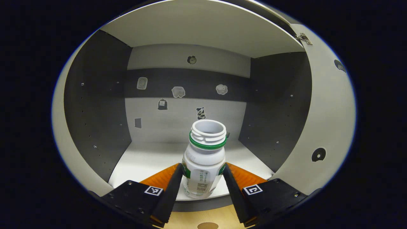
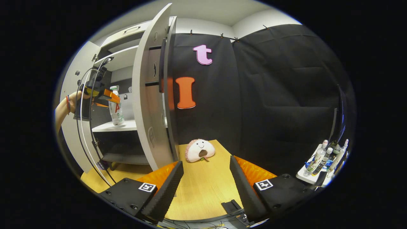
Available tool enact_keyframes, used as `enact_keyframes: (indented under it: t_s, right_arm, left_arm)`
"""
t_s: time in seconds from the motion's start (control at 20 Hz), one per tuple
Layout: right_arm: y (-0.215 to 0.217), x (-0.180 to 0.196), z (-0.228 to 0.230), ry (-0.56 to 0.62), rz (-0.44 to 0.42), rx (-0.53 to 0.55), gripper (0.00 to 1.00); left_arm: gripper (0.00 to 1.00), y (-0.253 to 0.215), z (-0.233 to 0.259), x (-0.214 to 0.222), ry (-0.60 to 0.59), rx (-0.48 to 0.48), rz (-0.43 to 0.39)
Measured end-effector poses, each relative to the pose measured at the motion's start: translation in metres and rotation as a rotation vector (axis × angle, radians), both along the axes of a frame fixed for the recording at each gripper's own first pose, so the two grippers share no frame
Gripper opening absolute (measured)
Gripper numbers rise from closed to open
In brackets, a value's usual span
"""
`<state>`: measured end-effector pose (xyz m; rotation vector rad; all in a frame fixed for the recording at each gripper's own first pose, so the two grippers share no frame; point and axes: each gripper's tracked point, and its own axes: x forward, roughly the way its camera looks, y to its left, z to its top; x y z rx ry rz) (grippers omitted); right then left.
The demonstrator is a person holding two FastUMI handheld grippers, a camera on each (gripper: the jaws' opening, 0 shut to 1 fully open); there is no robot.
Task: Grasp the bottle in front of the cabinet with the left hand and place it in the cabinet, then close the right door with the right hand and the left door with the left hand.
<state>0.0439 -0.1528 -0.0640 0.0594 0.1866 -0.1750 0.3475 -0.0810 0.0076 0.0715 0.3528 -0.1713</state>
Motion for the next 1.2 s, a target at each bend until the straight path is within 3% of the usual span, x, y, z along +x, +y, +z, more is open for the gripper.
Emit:
enact_keyframes:
  t_s: [0.45,0.65,0.7,0.95,1.0,1.2]
  right_arm:
    - [-0.006,0.001,-0.002,0.012,-0.029,-0.007,0.97]
    - [0.0,0.002,-0.002,0.012,-0.023,-0.003,0.97]
    - [0.004,0.002,-0.002,0.012,-0.019,-0.005,0.97]
    - [0.014,0.001,0.003,0.0,-0.007,-0.021,0.92]
    - [0.016,0.0,0.003,-0.004,-0.005,-0.022,0.97]
    - [0.015,0.0,0.014,-0.015,-0.004,-0.039,0.97]
  left_arm:
    - [0.81,0.008,-0.008,0.016,0.002,0.028,0.046]
    - [0.91,0.008,-0.001,0.009,-0.02,0.027,0.038]
    - [0.94,0.009,0.003,0.005,-0.029,0.032,0.036]
    - [0.94,0.02,0.027,-0.024,-0.094,0.042,0.044]
    - [0.94,0.024,0.033,-0.033,-0.11,0.042,0.052]
    - [0.94,0.035,0.046,-0.075,-0.146,0.004,0.047]
